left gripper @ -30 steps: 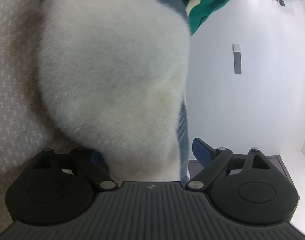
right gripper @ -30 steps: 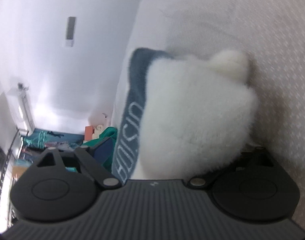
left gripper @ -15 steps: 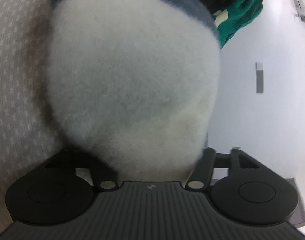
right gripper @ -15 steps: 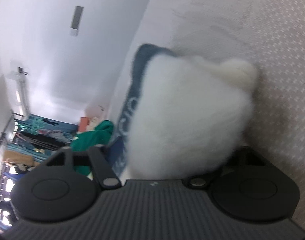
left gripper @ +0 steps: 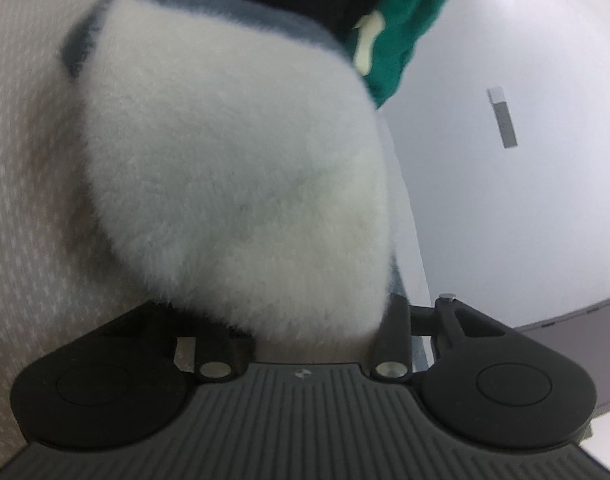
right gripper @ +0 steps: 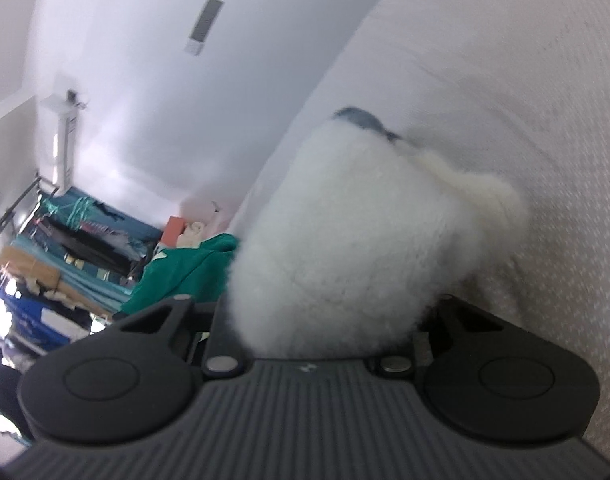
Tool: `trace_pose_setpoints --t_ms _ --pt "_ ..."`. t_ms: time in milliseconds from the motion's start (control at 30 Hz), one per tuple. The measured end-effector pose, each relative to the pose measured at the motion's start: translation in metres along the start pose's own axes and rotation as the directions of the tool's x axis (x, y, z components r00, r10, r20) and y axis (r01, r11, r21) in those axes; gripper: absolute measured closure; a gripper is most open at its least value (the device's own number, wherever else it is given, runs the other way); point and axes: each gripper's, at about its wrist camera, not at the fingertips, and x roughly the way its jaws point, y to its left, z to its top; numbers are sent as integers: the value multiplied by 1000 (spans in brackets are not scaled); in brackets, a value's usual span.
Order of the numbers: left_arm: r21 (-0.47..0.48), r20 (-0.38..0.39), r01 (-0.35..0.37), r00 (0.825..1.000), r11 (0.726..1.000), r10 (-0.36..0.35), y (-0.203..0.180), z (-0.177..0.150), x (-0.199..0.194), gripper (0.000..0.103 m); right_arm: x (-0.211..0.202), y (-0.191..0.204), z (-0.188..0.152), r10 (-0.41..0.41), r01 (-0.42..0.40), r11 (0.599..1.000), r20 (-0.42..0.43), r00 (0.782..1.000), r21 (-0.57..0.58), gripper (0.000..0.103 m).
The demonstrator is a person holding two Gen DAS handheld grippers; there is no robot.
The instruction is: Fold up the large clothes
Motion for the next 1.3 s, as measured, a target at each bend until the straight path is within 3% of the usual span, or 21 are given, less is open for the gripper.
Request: trace_pose_setpoints --t_ms 300,667,967,1133,1300 --pt "28 -39 64 997 998 -63 -18 -6 -39 60 -49 34 14 76 -75 993 5 997 -94 69" --pt "113 -142 157 980 981 -140 -132 -34 -42 60 -124 64 80 125 -106 980 107 986 -168 69" --pt "237 -223 267 951 934 -215 -275 -75 2 60 -165 76 175 143 -102 979 236 961 -178 69" --pt "266 -289 309 929 913 -230 -324 -116 48 60 -183 62 218 121 -55 974 301 946 -219 69" --pt "313 -358 320 912 894 -202 -351 -147 116 60 -190 26 244 74 6 974 340 938 -228 69"
